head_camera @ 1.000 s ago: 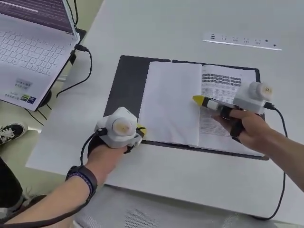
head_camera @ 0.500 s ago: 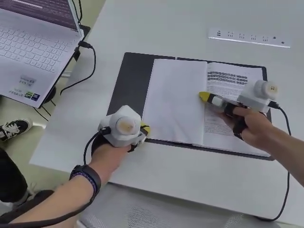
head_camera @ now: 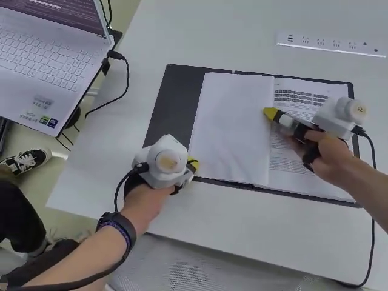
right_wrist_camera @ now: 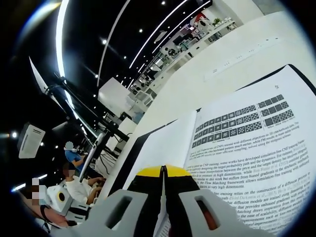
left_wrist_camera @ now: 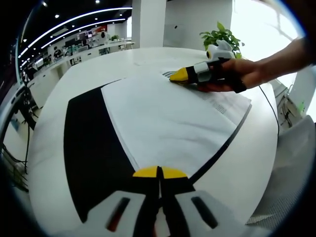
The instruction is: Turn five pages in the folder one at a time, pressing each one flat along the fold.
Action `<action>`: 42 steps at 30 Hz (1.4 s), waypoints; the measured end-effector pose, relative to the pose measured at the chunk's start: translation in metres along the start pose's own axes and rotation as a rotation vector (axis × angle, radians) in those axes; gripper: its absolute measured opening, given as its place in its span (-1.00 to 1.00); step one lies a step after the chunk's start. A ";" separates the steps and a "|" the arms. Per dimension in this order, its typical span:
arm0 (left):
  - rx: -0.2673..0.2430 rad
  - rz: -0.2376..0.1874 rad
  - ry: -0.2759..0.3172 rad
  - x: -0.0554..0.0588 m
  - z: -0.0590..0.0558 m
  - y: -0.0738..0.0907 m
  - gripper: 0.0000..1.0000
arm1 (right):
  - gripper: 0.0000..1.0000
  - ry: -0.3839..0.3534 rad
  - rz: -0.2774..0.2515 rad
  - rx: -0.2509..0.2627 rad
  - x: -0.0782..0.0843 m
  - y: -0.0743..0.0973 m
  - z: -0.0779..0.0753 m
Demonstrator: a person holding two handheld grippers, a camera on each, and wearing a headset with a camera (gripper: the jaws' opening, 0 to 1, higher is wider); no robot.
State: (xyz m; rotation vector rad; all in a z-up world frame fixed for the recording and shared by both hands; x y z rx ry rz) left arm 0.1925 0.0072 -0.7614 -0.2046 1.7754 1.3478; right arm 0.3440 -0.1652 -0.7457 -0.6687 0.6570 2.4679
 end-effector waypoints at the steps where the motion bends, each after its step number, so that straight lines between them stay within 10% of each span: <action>1: 0.001 0.001 0.002 0.000 0.000 0.000 -1.00 | -1.00 -0.006 -0.008 0.002 -0.001 -0.002 0.000; 42: 0.025 -0.012 0.022 0.000 0.000 0.001 -1.00 | -1.00 -0.054 -0.159 0.082 -0.050 -0.043 -0.028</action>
Point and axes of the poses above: the centre of the closed fingertips' face, and the gripper's own axes: y roughly backward along the fingers, z roughly to its left, x roughly out of its underside, the point moved 4 cm from there along y, roughly backward along the fingers, and after that the axes turned 4 degrees about -y, right-handed, at the moved point
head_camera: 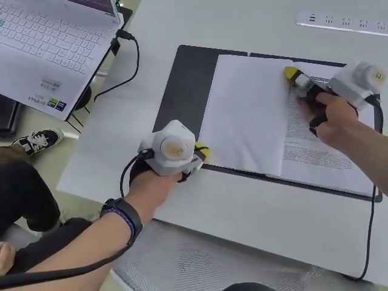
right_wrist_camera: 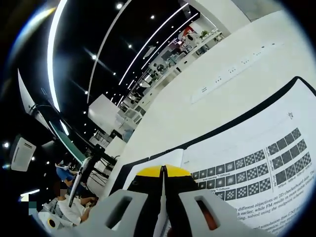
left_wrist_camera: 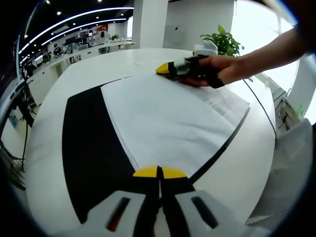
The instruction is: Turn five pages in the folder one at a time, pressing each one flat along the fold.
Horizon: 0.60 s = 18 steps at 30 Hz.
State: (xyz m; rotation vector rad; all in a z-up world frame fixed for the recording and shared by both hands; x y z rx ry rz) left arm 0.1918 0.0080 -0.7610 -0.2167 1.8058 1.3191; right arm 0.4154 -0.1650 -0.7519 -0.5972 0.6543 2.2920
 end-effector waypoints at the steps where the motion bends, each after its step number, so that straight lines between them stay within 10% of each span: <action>1: 0.004 0.002 0.001 0.000 0.000 0.000 -1.00 | -1.00 -0.010 -0.013 0.005 -0.002 -0.002 -0.001; 18: 0.010 0.004 0.017 0.001 0.004 -0.003 -1.00 | -1.00 -0.065 -0.071 0.026 -0.010 -0.015 -0.002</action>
Point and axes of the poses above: the centre of the closed fingertips' face, and the gripper's own axes: y roughly backward along the fingers, z roughly to its left, x roughly out of its underside, the point moved 4 cm from there along y, roughly backward along the fingers, and after that the axes turned 4 degrees about -y, right-handed, at the moved point
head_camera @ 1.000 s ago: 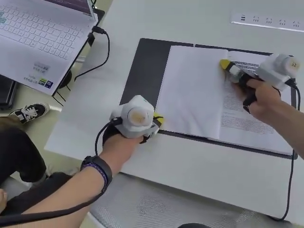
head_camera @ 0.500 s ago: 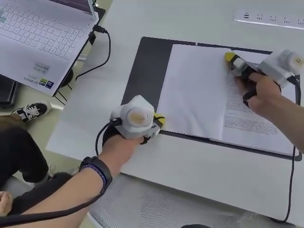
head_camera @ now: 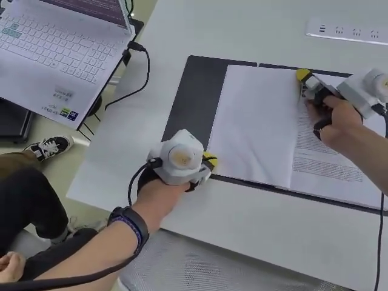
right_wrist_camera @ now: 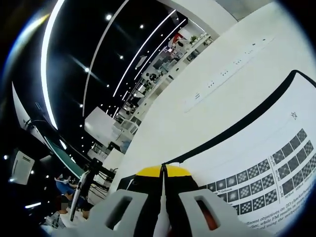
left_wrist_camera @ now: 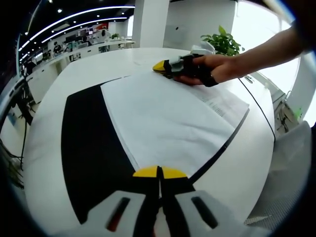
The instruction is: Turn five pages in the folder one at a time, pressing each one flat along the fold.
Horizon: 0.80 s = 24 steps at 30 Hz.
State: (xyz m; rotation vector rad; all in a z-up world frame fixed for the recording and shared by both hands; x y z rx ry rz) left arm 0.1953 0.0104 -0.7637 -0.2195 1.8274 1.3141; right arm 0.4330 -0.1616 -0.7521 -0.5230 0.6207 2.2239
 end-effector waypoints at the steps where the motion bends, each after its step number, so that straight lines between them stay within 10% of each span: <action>1: -0.001 0.000 0.001 0.000 0.000 0.000 -1.00 | -1.00 0.013 0.005 -0.002 0.001 0.002 0.001; 9: -0.006 -0.007 0.013 0.000 0.000 0.000 -1.00 | -1.00 0.146 0.090 -0.057 0.019 0.020 0.008; 24: -0.011 -0.032 0.073 0.001 -0.001 0.001 -1.00 | -1.00 0.170 0.100 -0.085 0.050 0.063 0.023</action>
Point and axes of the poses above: the centre of the closed fingertips' face, and the gripper's own axes: y roughly backward along the fingers, z roughly to its left, x roughly out of its underside, the point moved 4 cm from there along y, roughly backward along the fingers, and after that the axes turned 4 degrees about -y, right-handed, at the moved point
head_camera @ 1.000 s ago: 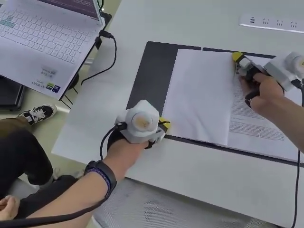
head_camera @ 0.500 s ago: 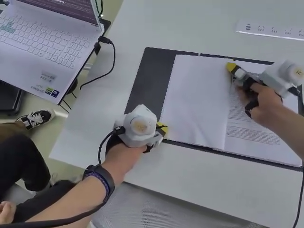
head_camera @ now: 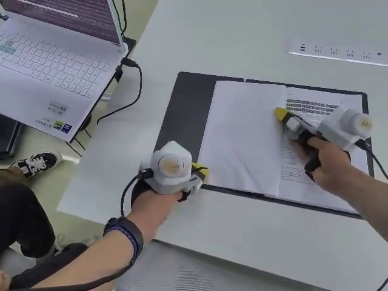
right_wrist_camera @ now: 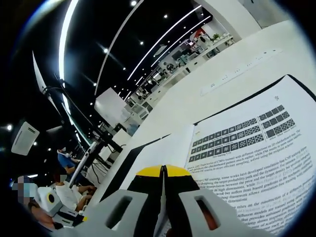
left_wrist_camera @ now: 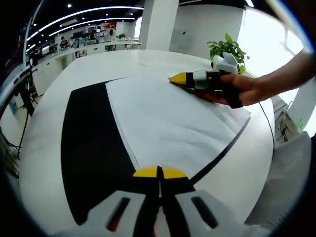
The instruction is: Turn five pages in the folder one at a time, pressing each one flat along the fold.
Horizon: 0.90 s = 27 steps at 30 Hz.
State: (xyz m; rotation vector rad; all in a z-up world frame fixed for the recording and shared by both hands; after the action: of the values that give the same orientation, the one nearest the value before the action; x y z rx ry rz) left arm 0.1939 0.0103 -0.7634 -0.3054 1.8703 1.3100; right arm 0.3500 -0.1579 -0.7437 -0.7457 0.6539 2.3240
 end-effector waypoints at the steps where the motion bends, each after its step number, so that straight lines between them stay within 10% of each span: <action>1: -0.001 0.001 -0.002 0.000 0.000 0.000 -1.00 | -1.00 0.005 0.005 -0.003 0.002 0.002 0.000; 27: 0.014 0.002 0.002 0.001 0.000 0.001 -1.00 | -1.00 0.026 0.103 -0.081 0.054 0.056 0.021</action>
State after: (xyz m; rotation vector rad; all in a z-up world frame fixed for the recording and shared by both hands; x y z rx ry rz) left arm 0.1926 0.0105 -0.7638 -0.2981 1.8812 1.2976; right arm 0.2698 -0.1623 -0.7486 -0.7974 0.6265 2.4505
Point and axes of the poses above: the centre of the closed fingertips' face, and the gripper's own axes: y roughly backward along the fingers, z roughly to its left, x roughly out of its underside, the point moved 4 cm from there along y, roughly backward along the fingers, and after that the axes turned 4 degrees about -y, right-handed, at the moved point
